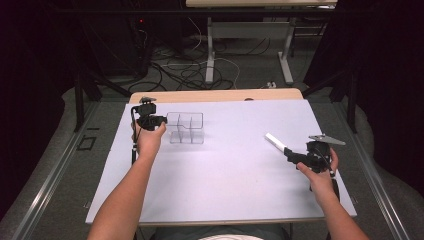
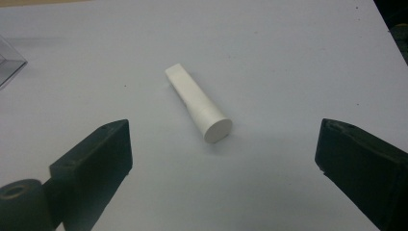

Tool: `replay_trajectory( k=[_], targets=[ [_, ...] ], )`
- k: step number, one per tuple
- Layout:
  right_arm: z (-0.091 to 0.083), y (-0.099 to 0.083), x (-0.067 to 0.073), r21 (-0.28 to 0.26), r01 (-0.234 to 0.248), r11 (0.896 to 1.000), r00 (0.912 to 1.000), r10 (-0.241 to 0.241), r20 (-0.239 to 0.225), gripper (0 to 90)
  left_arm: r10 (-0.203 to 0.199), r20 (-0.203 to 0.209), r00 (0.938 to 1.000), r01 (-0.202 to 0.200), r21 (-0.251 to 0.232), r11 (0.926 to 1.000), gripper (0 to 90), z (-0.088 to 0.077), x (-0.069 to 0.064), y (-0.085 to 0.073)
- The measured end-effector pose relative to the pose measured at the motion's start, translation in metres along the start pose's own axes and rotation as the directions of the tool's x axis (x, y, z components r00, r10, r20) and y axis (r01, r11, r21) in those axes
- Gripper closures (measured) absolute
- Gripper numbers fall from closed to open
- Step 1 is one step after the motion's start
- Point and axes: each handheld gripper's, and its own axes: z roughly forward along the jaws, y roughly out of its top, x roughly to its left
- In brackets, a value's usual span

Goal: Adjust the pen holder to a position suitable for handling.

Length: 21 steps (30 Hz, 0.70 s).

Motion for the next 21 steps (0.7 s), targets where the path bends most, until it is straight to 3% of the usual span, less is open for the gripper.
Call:
replay_trajectory(
  k=[5, 13, 14, 19, 21],
  targets=[
    [0.000, 0.000, 0.001, 0.000, 0.000, 1.000, 1.0000, 0.000, 0.000, 5.2, 0.004, 0.023, 0.9997, -0.004, 0.005, 1.0000, 88.7, 0.000, -0.014, -0.008],
    [0.000, 0.000, 0.001, -0.001, 0.007, 1.000, 1.0000, -0.007, -0.003, 5.3, 0.001, 0.093, 0.9957, -0.003, 0.014, 0.9999, 87.5, 0.001, -0.046, -0.022],
    [0.000, 0.000, 0.001, -0.001, 0.008, 1.000, 1.0000, -0.008, -0.003, 5.3, 0.012, 0.101, 0.9948, -0.013, 0.013, 0.9998, 87.4, 0.001, -0.054, -0.025],
    [0.001, 0.000, 0.001, 0.002, 0.005, 1.000, 1.0000, -0.005, -0.002, 5.3, 0.038, 0.145, 0.9888, -0.042, 0.026, 0.9988, 85.9, 0.001, -0.071, -0.033],
    [0.001, 0.000, 0.001, 0.003, 0.002, 1.000, 1.0000, -0.002, -0.001, 5.4, 0.054, 0.140, 0.9886, -0.057, 0.018, 0.9982, 85.7, 0.002, -0.076, -0.034]
  ],
)
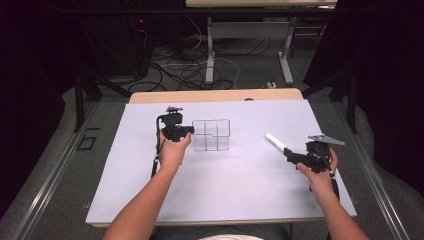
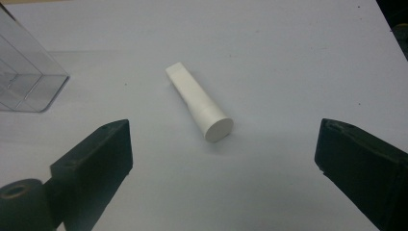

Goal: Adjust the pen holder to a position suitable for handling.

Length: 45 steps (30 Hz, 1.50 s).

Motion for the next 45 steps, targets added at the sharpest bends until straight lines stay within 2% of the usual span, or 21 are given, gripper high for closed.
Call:
replay_trajectory(
  k=[9, 12, 17, 22, 23, 30, 31, 34, 37, 41, 45],
  targets=[
    [0.001, 0.000, 0.001, 0.004, 0.013, 1.000, 0.9999, -0.013, -0.001, 5.4, 0.002, 0.024, 0.9997, -0.002, -0.012, 0.9999, 85.4, 0.007, -0.009, 0.000],
    [0.001, -0.001, 0.001, 0.007, 0.008, 1.000, 1.0000, -0.008, -0.003, 5.4, -0.025, 0.050, 0.9984, 0.026, -0.010, 0.9996, 84.9, 0.009, -0.007, 0.001],
    [0.001, 0.000, 0.000, 0.002, 0.015, 1.000, 0.9999, -0.015, -0.003, 5.4, -0.032, 0.077, 0.9965, 0.033, -0.007, 0.9994, 82.3, 0.010, -0.002, 0.002],
    [0.000, 0.000, 0.000, 0.000, 0.015, 1.000, 0.9999, -0.015, -0.009, 5.4, -0.008, 0.079, 0.9968, 0.010, -0.017, 0.9998, 76.6, 0.007, 0.001, 0.001],
    [0.001, -0.001, 0.000, 0.002, 0.016, 1.000, 0.9998, -0.016, -0.007, 5.4, 0.006, 0.084, 0.9965, -0.005, -0.022, 0.9998, 74.8, 0.005, 0.004, 0.000],
    [0.001, -0.001, 0.002, 0.006, 0.011, 1.000, 0.9999, -0.010, -0.010, 5.4, 0.013, 0.108, 0.9940, -0.009, -0.045, 0.9989, 66.4, -0.002, 0.010, -0.004],
    [0.001, -0.001, 0.002, 0.006, 0.013, 1.000, 0.9999, -0.012, -0.011, 5.4, 0.040, 0.098, 0.9944, -0.032, -0.082, 0.9961, 63.9, -0.005, 0.011, -0.004],
    [0.002, -0.001, 0.002, 0.008, 0.012, 1.000, 0.9999, -0.012, -0.008, 5.5, 0.047, 0.100, 0.9938, -0.038, -0.092, 0.9951, 59.3, -0.008, 0.012, -0.003],
    [0.001, -0.001, 0.002, 0.008, 0.010, 1.000, 0.9999, -0.010, -0.009, 5.7, 0.062, 0.074, 0.9953, -0.054, -0.108, 0.9927, 56.1, -0.011, 0.014, -0.003],
    [0.001, -0.001, 0.001, 0.008, 0.011, 1.000, 0.9999, -0.011, -0.010, 5.9, 0.093, 0.061, 0.9939, -0.085, -0.122, 0.9889, 51.7, -0.018, 0.020, -0.006],
    [0.002, -0.001, 0.002, 0.010, 0.012, 1.000, 0.9999, -0.012, -0.012, 7.0, 0.106, 0.047, 0.9933, -0.098, -0.142, 0.9850, 47.5, -0.023, 0.027, -0.010]
  ],
)
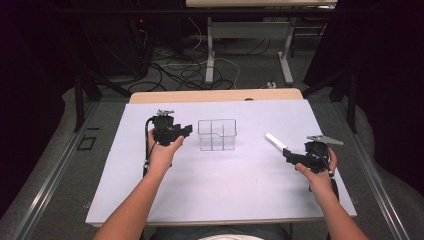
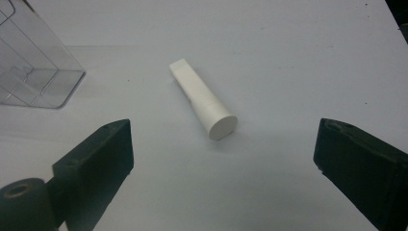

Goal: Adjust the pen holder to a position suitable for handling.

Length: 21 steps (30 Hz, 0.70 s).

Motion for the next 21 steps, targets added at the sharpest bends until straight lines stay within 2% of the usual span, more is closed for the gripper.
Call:
replay_trajectory(
  k=[1, 5, 7, 9, 10, 11, 12, 14, 15, 18, 21],
  targets=[
    [0.000, 0.000, 0.000, 0.002, 0.001, 1.000, 1.0000, -0.001, -0.003, 7.7, 0.015, -0.006, 0.9999, -0.015, -0.001, 0.9999, 46.4, -0.002, 0.002, -0.001],
    [-0.001, 0.001, -0.001, 0.000, 0.001, 1.000, 1.0000, -0.001, -0.004, 13.0, 0.027, -0.017, 0.9995, -0.027, -0.022, 0.9994, 39.7, -0.005, 0.009, -0.005],
    [-0.001, 0.001, -0.001, -0.007, 0.000, 1.000, 1.0000, 0.000, 0.005, 14.8, 0.031, -0.012, 0.9994, -0.032, -0.027, 0.9991, 36.4, -0.007, 0.012, -0.008],
    [-0.003, 0.001, -0.001, -0.022, 0.006, 1.000, 1.0000, -0.006, 0.006, 15.3, 0.062, 0.000, 0.9981, -0.062, -0.038, 0.9973, 35.1, -0.010, 0.016, -0.015],
    [-0.003, 0.001, -0.002, -0.032, 0.018, 0.999, 0.9998, -0.018, 0.005, 16.2, 0.062, 0.000, 0.9981, -0.062, -0.038, 0.9973, 34.2, -0.010, 0.016, -0.015],
    [-0.003, 0.001, -0.001, -0.034, 0.020, 0.999, 0.9998, -0.020, 0.002, 18.2, 0.097, -0.003, 0.9953, -0.097, -0.050, 0.9940, 32.9, -0.012, 0.020, -0.020],
    [-0.003, 0.001, -0.001, -0.032, 0.026, 0.999, 0.9997, -0.026, 0.000, 20.2, 0.097, -0.003, 0.9953, -0.097, -0.050, 0.9940, 31.9, -0.012, 0.020, -0.020],
    [-0.003, 0.000, -0.002, -0.036, 0.039, 0.999, 0.9992, -0.039, -0.003, 23.6, 0.134, -0.016, 0.9908, -0.135, -0.041, 0.9901, 29.5, -0.016, 0.022, -0.024],
    [-0.003, 0.000, -0.002, -0.040, 0.048, 0.998, 0.9988, -0.048, -0.002, 25.4, 0.174, -0.023, 0.9845, -0.175, -0.045, 0.9836, 27.5, -0.018, 0.025, -0.027],
    [-0.003, 0.000, -0.003, -0.031, 0.063, 0.998, 0.9978, -0.064, -0.018, 30.8, 0.181, -0.015, 0.9833, -0.182, -0.043, 0.9824, 24.8, -0.022, 0.026, -0.031],
    [0.000, 0.000, -0.005, -0.003, 0.071, 0.997, 0.9962, -0.071, -0.051, 33.9, 0.226, -0.013, 0.9742, -0.226, -0.055, 0.9726, 20.1, -0.026, 0.030, -0.038]
  ],
)
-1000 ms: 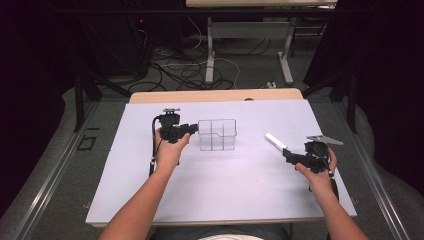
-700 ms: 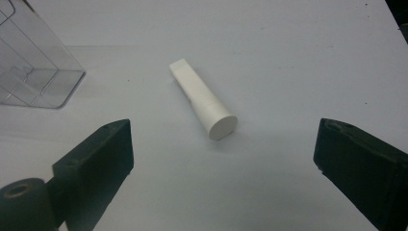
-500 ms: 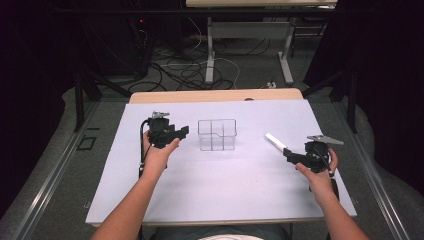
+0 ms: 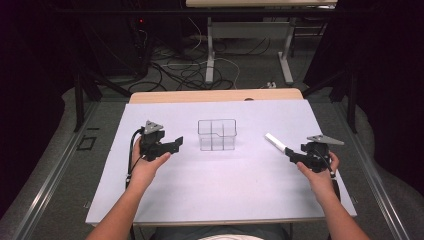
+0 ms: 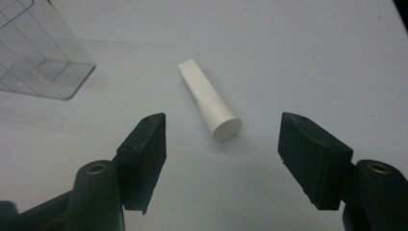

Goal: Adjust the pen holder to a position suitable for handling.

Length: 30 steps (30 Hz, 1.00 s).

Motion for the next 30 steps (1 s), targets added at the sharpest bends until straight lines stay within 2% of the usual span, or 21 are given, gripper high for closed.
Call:
replay_trajectory(
  k=[2, 5, 7, 8, 9, 10, 12, 13, 17, 18, 20, 22, 26, 30],
  targets=[
    [0.002, -0.001, 0.000, 0.029, 0.000, 1.000, 0.9997, 0.001, -0.026, 34.2, 0.001, 0.000, 1.0000, -0.001, -0.002, 1.0000, 17.3, -0.001, 0.000, -0.002],
    [0.005, 0.000, 0.000, 0.054, 0.025, 0.998, 0.9993, -0.023, -0.031, 34.9, 0.004, 0.015, 0.9999, -0.004, -0.002, 1.0000, 13.1, -0.002, 0.001, -0.006],
    [0.007, 0.000, 0.001, 0.052, 0.051, 0.997, 0.9983, -0.049, -0.031, 34.9, 0.006, 0.032, 0.9995, -0.005, -0.016, 0.9999, 2.5, 0.000, 0.001, -0.012],
    [0.007, 0.001, 0.001, 0.055, 0.057, 0.997, 0.9980, -0.055, -0.031, 34.9, 0.006, 0.032, 0.9995, -0.005, -0.016, 0.9999, 0.0, 0.000, 0.001, -0.012],
    [0.009, 0.002, 0.002, 0.052, 0.063, 0.997, 0.9976, -0.062, -0.033, 34.5, 0.003, 0.029, 0.9996, -0.002, -0.027, 0.9996, 0.1, 0.001, 0.000, -0.014],
    [0.010, 0.002, 0.001, 0.044, 0.079, 0.996, 0.9962, -0.077, -0.039, 34.0, 0.002, 0.023, 0.9997, -0.002, -0.011, 0.9999, 0.1, 0.003, 0.001, -0.016],
    [0.012, 0.003, 0.001, 0.040, 0.088, 0.995, 0.9954, -0.087, -0.041, 34.0, -0.003, 0.020, 0.9998, 0.004, -0.014, 0.9999, 0.1, 0.005, 0.001, -0.017],
    [0.016, 0.004, 0.000, 0.041, 0.114, 0.993, 0.9929, -0.112, -0.039, 33.5, -0.009, 0.021, 0.9997, 0.010, -0.018, 0.9998, 0.1, 0.006, 0.002, -0.019],
    [0.020, 0.003, 0.000, 0.047, 0.136, 0.990, 0.9905, -0.135, -0.026, 33.1, -0.010, 0.034, 0.9994, 0.011, -0.017, 0.9998, 0.1, 0.007, 0.005, -0.025],
    [0.020, 0.003, 0.000, 0.047, 0.136, 0.990, 0.9905, -0.135, -0.026, 33.1, -0.011, 0.041, 0.9991, 0.012, -0.018, 0.9998, 0.1, 0.007, 0.006, -0.026],
    [0.023, 0.000, -0.004, 0.047, 0.103, 0.994, 0.9943, -0.101, -0.034, 32.6, -0.024, 0.039, 0.9989, 0.025, -0.033, 0.9991, 0.1, 0.008, 0.009, -0.029],
    [0.023, 0.000, -0.005, 0.042, 0.099, 0.994, 0.9946, -0.097, -0.036, 32.6, -0.030, 0.036, 0.9989, 0.031, -0.032, 0.9990, 0.1, 0.007, 0.010, -0.029],
    [0.025, -0.003, -0.010, 0.035, 0.102, 0.994, 0.9943, -0.101, -0.035, 32.6, -0.034, 0.025, 0.9991, 0.035, -0.038, 0.9987, 0.2, 0.006, 0.014, -0.030],
    [0.029, -0.005, -0.015, 0.056, 0.115, 0.992, 0.9929, -0.113, -0.035, 32.6, -0.037, 0.020, 0.9991, 0.038, -0.038, 0.9985, 0.2, 0.005, 0.015, -0.030]
  ],
)
